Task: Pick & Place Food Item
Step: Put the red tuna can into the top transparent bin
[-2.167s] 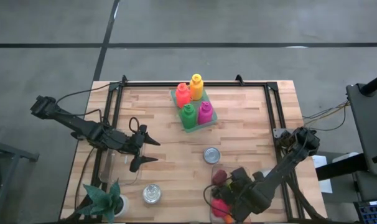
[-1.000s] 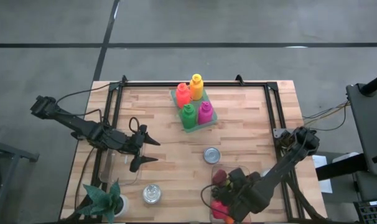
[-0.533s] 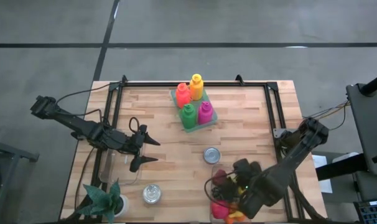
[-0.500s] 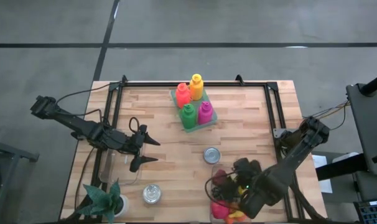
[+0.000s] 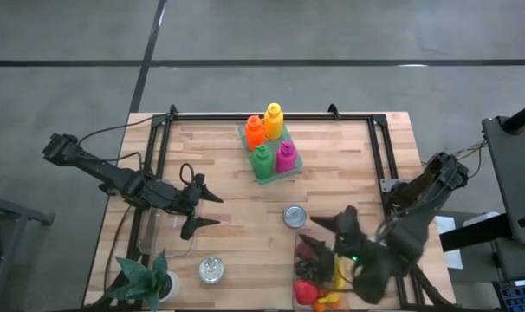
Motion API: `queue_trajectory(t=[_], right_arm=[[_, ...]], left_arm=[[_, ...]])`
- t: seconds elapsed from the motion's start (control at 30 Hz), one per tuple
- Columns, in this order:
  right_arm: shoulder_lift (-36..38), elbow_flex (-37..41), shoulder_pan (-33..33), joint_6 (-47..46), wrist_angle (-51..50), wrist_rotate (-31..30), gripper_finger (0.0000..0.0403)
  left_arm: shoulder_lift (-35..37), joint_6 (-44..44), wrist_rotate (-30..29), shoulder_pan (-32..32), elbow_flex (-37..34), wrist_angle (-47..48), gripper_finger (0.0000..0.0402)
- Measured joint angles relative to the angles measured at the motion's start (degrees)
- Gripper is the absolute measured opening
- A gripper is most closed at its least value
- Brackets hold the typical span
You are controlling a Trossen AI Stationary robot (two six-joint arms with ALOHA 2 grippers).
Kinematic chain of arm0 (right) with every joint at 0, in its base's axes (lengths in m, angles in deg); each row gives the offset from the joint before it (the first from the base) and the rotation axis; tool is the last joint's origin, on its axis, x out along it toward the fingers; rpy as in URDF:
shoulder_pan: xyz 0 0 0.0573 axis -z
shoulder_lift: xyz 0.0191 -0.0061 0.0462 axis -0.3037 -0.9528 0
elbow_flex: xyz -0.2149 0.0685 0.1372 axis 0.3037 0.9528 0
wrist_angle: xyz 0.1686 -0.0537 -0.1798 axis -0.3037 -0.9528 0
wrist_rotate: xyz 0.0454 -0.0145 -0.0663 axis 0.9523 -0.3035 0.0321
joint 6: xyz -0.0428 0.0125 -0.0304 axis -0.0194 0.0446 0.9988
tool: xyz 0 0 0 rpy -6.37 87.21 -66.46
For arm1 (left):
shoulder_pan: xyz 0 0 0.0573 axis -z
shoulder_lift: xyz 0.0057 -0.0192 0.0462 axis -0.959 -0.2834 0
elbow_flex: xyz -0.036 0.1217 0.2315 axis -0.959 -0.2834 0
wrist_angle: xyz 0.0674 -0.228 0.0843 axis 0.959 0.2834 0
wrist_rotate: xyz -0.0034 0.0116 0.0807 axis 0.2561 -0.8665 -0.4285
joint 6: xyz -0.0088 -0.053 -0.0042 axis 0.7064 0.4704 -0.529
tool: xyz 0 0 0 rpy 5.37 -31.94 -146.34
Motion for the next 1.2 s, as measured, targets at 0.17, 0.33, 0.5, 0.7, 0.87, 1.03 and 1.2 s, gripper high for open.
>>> queue_trajectory(t=[0.17,0.33,0.5,0.7,0.87,1.03,1.2], right_arm=[[6.38,-0.06,-1.10,15.63,4.51,-4.29,0.0279],[10.59,0.02,-1.17,25.44,6.02,-0.08,0.0279],[11.91,0.07,0.34,42.72,18.80,6.25,0.0279],[9.01,0.42,3.80,65.17,41.77,32.61,0.0279],[7.90,0.44,5.96,65.16,39.71,31.52,0.0279],[8.01,0.94,8.23,62.61,33.49,29.58,0.0279],[8.12,4.25,11.83,67.03,42.71,48.58,0.0279]], left_arm=[[0.00,-0.02,0.00,-0.02,0.00,0.00,0.0319],[0.00,-0.02,-0.02,-0.02,0.00,0.00,0.0319],[0.00,0.00,0.00,-0.01,0.00,0.02,0.0319],[0.00,0.00,-0.02,-0.02,0.00,0.00,0.0319],[0.00,0.00,0.00,0.00,0.00,0.00,0.0319],[0.00,0.00,-0.01,-0.01,0.00,0.00,0.0319],[0.00,-0.02,-0.02,-0.02,0.00,0.00,0.0319]])
